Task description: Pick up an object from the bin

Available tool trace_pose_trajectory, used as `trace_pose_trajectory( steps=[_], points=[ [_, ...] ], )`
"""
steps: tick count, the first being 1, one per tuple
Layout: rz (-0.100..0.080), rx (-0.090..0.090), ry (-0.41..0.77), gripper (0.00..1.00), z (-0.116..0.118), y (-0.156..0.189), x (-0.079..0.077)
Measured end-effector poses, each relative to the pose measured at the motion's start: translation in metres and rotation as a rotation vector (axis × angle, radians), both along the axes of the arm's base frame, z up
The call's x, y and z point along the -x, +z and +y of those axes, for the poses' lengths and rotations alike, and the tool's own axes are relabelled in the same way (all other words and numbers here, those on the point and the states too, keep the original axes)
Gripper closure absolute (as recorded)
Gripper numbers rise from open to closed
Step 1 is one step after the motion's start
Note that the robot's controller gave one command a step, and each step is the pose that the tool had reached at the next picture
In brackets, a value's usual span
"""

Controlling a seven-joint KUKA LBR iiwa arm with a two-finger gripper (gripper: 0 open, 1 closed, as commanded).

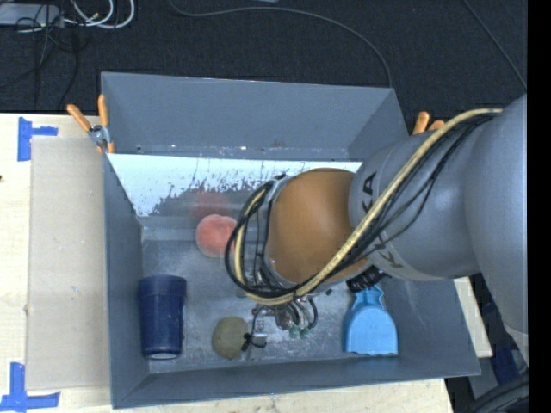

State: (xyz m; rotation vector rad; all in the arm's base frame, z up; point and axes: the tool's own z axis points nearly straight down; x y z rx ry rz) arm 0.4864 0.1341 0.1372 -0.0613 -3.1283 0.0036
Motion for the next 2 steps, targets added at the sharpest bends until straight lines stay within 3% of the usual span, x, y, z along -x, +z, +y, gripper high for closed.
trace_pose_trajectory(
  steps=[1, 2],
  points=[
    [-0.003, 0.000, 0.073, 0.00, -0.0082, -0.0093, 0.0095],
    [0.000, 0.000, -0.011, 0.00, -0.0125, -0.0007, 0.0100]
  ],
)
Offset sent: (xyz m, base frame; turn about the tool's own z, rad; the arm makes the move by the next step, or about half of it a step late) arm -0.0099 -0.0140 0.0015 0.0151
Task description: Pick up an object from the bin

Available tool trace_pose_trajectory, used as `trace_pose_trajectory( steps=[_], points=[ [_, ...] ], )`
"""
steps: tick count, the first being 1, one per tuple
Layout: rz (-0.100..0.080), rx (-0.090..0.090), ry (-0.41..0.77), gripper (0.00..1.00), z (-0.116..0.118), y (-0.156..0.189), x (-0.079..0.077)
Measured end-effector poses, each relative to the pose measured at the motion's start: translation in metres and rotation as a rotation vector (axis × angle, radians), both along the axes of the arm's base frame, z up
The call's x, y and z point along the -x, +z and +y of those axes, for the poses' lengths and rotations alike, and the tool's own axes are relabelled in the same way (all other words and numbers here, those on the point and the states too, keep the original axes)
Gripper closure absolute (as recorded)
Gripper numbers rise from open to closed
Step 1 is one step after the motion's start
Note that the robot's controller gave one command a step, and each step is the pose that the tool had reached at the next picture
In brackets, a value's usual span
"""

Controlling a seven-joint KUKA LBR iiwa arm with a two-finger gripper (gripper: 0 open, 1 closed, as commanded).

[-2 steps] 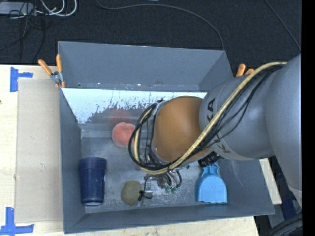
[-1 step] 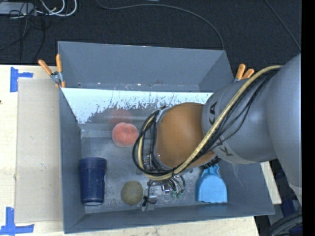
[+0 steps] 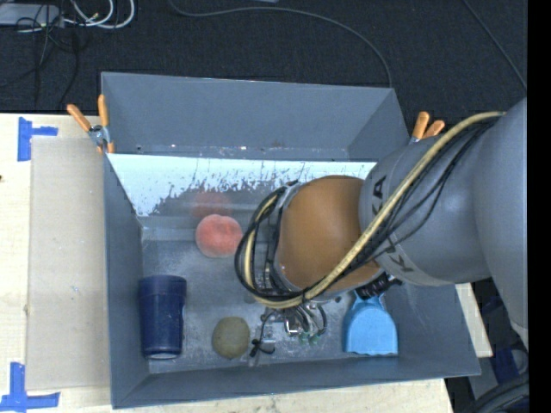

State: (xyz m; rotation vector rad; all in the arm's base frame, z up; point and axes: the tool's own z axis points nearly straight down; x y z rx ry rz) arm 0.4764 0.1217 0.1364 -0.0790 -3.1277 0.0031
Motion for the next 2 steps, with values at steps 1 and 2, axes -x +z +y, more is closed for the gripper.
trace_pose_trajectory(
  steps=[1, 2],
  points=[
    [-0.008, -0.001, 0.003, 0.00, 0.017, -0.061, -0.001],
    [-0.023, -0.005, 0.018, 1.00, 0.022, -0.082, -0.004]
  ],
)
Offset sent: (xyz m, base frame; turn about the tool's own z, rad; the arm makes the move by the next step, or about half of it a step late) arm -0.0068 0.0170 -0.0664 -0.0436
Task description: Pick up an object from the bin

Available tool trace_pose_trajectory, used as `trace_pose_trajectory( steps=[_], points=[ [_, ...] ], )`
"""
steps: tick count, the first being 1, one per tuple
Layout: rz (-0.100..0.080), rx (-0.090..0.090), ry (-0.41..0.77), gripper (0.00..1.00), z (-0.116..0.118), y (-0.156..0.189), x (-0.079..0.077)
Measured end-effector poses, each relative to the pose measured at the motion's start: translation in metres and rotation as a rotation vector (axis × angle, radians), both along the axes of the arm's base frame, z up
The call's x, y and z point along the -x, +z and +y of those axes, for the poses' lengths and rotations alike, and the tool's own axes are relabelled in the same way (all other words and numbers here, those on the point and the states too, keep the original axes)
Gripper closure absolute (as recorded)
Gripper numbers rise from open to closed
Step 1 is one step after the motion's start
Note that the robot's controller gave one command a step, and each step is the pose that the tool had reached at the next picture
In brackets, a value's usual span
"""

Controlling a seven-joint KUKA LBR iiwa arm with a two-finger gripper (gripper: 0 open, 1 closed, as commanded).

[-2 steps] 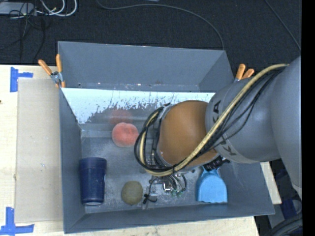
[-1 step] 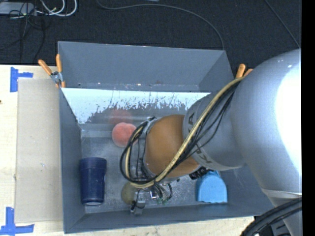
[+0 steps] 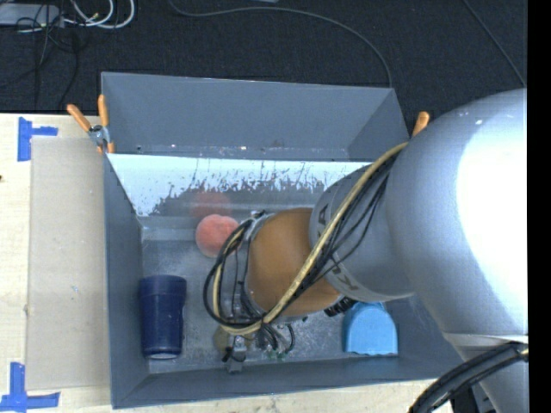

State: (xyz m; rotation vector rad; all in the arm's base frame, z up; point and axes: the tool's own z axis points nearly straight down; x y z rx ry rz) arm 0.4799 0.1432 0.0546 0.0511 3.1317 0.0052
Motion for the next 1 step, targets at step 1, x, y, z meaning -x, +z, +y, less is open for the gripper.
trace_pose_trajectory(
  steps=[1],
  points=[
    [0.001, 0.000, 0.003, 1.00, -0.0002, 0.0020, 0.0009]
  ],
)
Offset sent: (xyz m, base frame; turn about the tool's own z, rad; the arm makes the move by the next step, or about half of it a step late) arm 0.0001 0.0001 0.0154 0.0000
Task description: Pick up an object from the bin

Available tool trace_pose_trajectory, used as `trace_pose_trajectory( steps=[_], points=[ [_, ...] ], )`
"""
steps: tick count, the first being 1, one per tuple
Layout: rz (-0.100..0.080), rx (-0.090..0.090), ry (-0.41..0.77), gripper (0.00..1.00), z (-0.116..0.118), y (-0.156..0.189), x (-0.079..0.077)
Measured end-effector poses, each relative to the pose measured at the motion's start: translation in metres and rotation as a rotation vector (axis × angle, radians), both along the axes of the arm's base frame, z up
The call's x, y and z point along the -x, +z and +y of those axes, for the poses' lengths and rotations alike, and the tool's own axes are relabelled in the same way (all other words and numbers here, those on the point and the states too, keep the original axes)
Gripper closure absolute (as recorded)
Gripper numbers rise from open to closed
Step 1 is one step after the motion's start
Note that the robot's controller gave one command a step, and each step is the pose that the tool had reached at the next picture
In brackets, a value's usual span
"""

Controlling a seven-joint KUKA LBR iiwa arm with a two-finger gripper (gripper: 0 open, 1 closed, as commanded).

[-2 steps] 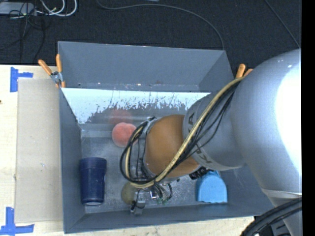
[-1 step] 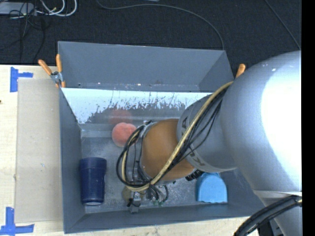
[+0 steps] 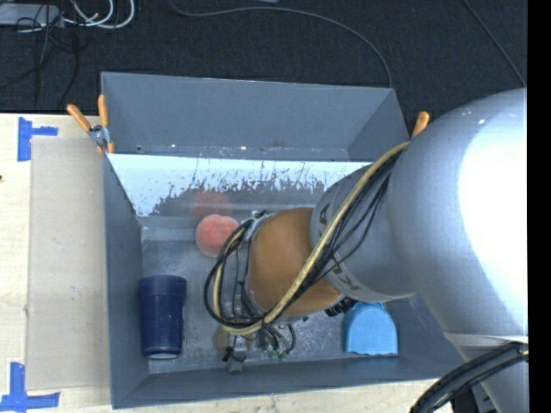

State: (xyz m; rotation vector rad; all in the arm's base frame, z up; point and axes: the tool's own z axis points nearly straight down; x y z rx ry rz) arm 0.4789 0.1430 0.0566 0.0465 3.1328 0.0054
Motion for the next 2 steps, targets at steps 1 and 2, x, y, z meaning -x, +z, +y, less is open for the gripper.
trace_pose_trajectory(
  steps=[1, 2],
  points=[
    [0.002, 0.000, -0.001, 1.00, 0.0002, 0.0033, 0.0001],
    [0.004, 0.001, -0.002, 1.00, -0.0001, 0.0086, 0.0010]
  ],
)
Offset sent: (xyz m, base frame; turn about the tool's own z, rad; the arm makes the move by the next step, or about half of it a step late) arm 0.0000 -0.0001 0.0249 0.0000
